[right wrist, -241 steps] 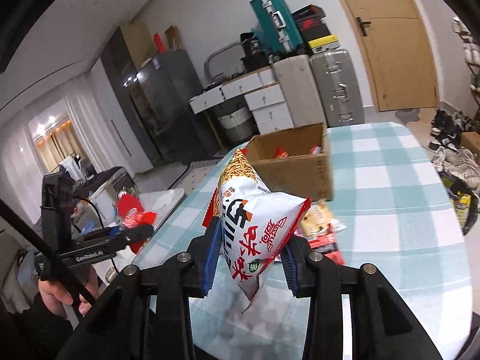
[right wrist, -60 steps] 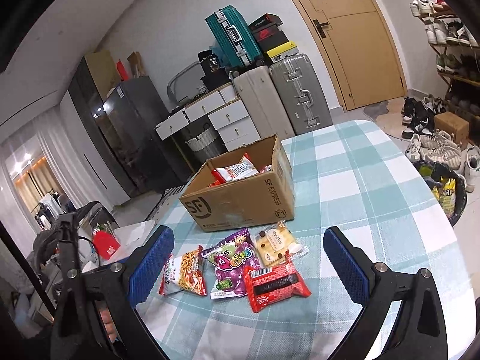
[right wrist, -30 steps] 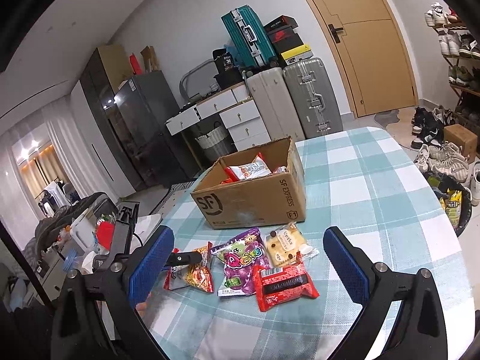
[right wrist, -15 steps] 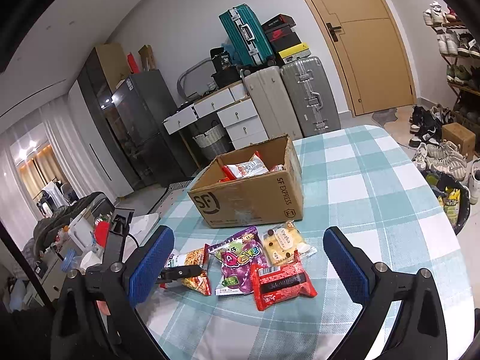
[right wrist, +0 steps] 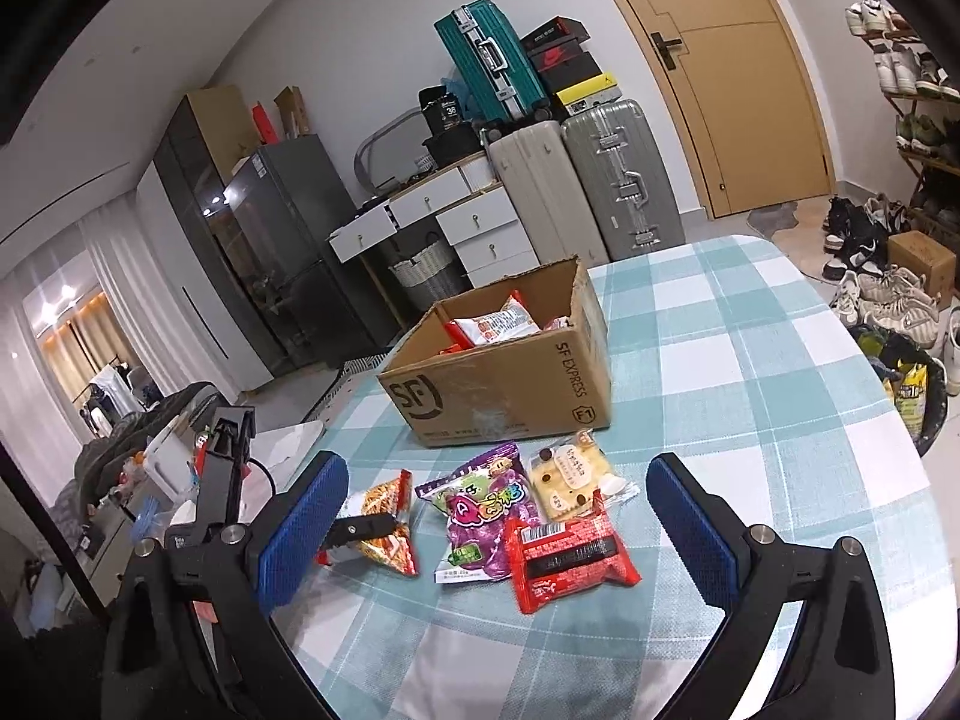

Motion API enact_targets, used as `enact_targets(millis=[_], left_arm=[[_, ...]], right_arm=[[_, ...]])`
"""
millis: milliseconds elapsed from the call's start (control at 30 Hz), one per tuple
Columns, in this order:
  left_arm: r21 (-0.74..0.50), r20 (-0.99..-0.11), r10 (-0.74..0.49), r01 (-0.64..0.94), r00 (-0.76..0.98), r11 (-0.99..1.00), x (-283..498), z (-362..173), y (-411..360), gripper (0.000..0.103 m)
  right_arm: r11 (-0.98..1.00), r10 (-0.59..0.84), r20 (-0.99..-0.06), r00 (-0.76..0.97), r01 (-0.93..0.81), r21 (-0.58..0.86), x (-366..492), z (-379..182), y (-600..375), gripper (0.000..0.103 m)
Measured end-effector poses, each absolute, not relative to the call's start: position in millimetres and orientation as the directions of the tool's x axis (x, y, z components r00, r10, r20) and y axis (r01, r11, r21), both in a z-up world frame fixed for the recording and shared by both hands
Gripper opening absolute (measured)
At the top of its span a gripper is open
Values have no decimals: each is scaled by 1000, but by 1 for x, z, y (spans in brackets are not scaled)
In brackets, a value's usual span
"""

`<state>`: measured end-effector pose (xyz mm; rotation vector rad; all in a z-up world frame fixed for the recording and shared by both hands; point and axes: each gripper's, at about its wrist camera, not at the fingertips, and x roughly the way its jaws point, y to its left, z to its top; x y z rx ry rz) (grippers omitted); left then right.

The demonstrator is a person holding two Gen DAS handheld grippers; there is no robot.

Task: Organize snacks
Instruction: 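Grasp the red-black pack with the right gripper while the left holds the noodle bag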

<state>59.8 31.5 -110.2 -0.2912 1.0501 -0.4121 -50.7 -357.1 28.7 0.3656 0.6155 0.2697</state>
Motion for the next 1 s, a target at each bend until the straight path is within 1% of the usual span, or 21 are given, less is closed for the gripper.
enact_targets(millis=[133, 233, 333, 433, 533, 667, 900, 967, 1000], left_arm=[[-456, -742, -472, 158, 476, 876, 59, -97, 51, 48], [-463, -729, -466, 141, 502, 875, 56, -89, 65, 48], [-455, -725, -451, 129, 520, 881, 54, -83, 73, 48], [-459, -724, -447, 117, 526, 881, 56, -81, 82, 48], [-474, -719, -454, 106, 526, 874, 57, -81, 89, 48], [-485, -712, -460, 102, 530, 869, 55, -80, 92, 48], [-494, -712, -459, 85, 531, 865, 53, -82, 93, 48], [-494, -712, -457, 81, 534, 866, 53, -81, 94, 48], [-493, -711, -455, 80, 536, 866, 53, -81, 94, 48]], right_arm=[[909, 329, -549, 768, -102, 403, -44, 21, -358, 101], [913, 316, -600, 735, -64, 403, -36, 10, -361, 101], [910, 336, -652, 680, -56, 410, -24, -5, -359, 101], [931, 309, -714, 629, -45, 363, -14, -21, -350, 101], [953, 272, -750, 603, -61, 296, -10, -31, -337, 101], [973, 226, -778, 587, -105, 204, -5, -40, -320, 101], [981, 193, -816, 545, -138, 140, 10, -60, -303, 101], [980, 194, -818, 542, -150, 133, 13, -64, -299, 98], [978, 198, -819, 538, -160, 131, 15, -65, -297, 94]])
